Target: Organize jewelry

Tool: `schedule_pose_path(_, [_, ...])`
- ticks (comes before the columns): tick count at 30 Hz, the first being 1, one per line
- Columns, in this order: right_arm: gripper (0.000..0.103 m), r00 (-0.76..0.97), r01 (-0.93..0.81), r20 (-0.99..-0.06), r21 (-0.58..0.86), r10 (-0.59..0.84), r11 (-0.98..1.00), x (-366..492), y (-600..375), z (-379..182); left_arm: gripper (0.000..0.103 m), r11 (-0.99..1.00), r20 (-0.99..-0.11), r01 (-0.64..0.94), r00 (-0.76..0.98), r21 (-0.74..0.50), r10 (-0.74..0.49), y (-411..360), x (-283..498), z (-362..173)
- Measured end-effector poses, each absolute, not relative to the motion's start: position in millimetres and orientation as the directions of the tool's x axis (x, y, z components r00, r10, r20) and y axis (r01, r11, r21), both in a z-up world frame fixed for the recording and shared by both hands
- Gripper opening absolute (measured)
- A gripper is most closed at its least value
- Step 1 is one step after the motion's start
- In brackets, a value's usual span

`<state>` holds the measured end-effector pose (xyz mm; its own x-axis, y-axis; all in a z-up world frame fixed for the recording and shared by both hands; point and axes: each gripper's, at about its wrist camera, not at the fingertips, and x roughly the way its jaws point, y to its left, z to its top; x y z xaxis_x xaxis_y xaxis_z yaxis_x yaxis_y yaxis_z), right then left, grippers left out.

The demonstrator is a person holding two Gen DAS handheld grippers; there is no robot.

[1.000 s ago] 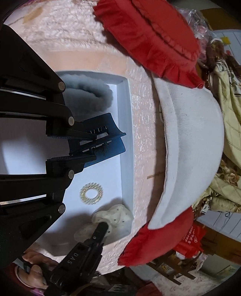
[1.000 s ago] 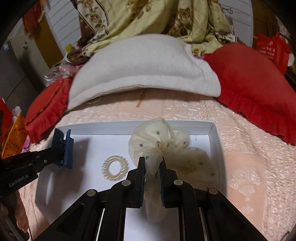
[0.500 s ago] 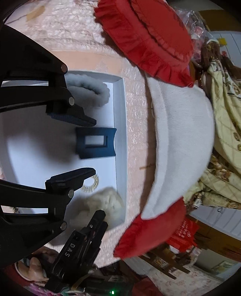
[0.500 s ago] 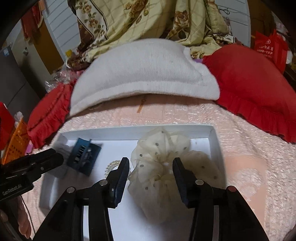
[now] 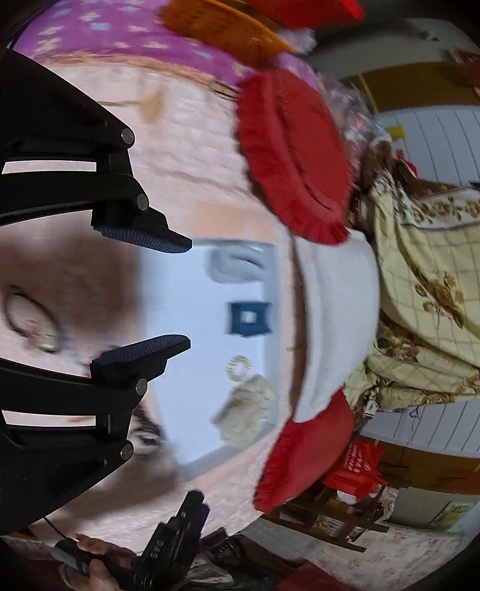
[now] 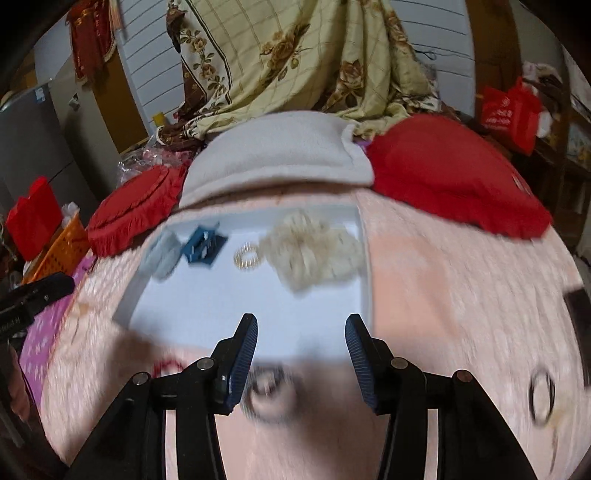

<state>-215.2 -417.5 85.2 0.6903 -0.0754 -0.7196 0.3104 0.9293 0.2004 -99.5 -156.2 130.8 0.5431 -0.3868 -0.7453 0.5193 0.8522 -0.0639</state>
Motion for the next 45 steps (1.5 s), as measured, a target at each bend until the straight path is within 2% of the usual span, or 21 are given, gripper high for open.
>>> schedule_pose_path(5, [0.048, 0.617, 0.356, -0.787, 0.270, -0.008, 0.895, -271.0, -413.8, 38.4, 0.046, 0.890, -0.780, 0.433, 0.503, -0.146, -0.373, -113.1, -129.1, 94.5])
schedule_pose_path(9, [0.048, 0.606, 0.382, -0.795, 0.294, 0.002, 0.876, -306.2, -407.4, 19.1, 0.046, 0.907, -0.812, 0.373, 0.457, -0.197, -0.364, -93.8, -152.2, 59.7])
schedule_pose_path(16, [0.048, 0.627, 0.391, -0.779, 0.318, 0.003, 0.864, -332.9, -397.2, 11.3, 0.045, 0.873, -0.828, 0.435, 0.391, -0.219, -0.403, -105.4, -176.0, 35.6])
schedule_pose_path(24, [0.048, 0.605, 0.360, -0.796, 0.245, -0.025, 0.900, -324.7, -375.2, 3.0, 0.045, 0.859, -0.834, 0.466, 0.371, -0.213, -0.408, -112.1, -168.2, 23.7])
schedule_pose_path(34, [0.048, 0.583, 0.284, -0.800, 0.037, -0.142, 0.958, -305.2, -339.6, -2.4, 0.045, 0.858, -0.838, 0.492, 0.399, -0.147, -0.372, -125.2, -170.5, 14.5])
schedule_pose_path(35, [0.042, 0.587, 0.276, -0.795, 0.019, -0.152, 0.961, -303.3, -335.3, -2.8, 0.041, 0.858, -0.838, 0.497, 0.409, -0.128, -0.362, -127.6, -172.1, 14.0])
schedule_pose_path(36, [0.033, 0.595, 0.262, -0.791, 0.024, -0.142, 0.965, -302.5, -332.7, -2.4, 0.032, 0.859, -0.837, 0.503, 0.424, -0.101, -0.347, -130.2, -174.4, 13.3])
schedule_pose_path(37, [0.032, 0.598, 0.254, -0.790, 0.023, -0.138, 0.967, -300.6, -329.9, -1.9, 0.011, 0.859, -0.838, 0.506, 0.435, -0.075, -0.329, -132.8, -175.9, 12.9])
schedule_pose_path(39, [0.016, 0.600, 0.234, -0.790, 0.023, -0.126, 0.972, -297.4, -324.8, -1.5, 0.007, 0.851, -0.844, 0.518, 0.413, -0.090, -0.341, -134.3, -175.9, 13.3])
schedule_pose_path(40, [0.014, 0.599, 0.225, -0.793, 0.030, -0.114, 0.974, -295.7, -323.4, -1.2, 0.003, 0.847, -0.845, 0.519, 0.397, -0.114, -0.357, -133.6, -175.3, 14.0])
schedule_pose_path(42, [0.009, 0.594, 0.218, -0.799, 0.047, -0.094, 0.975, -292.3, -323.2, -0.3, 0.003, 0.837, -0.840, 0.520, 0.369, -0.169, -0.399, -130.2, -175.6, 17.9])
schedule_pose_path(45, [0.009, 0.602, 0.230, -0.798, 0.123, -0.042, 0.965, -292.3, -328.6, 2.6, 0.003, 0.830, -0.824, 0.525, 0.375, -0.189, -0.424, -125.5, -181.3, 29.6])
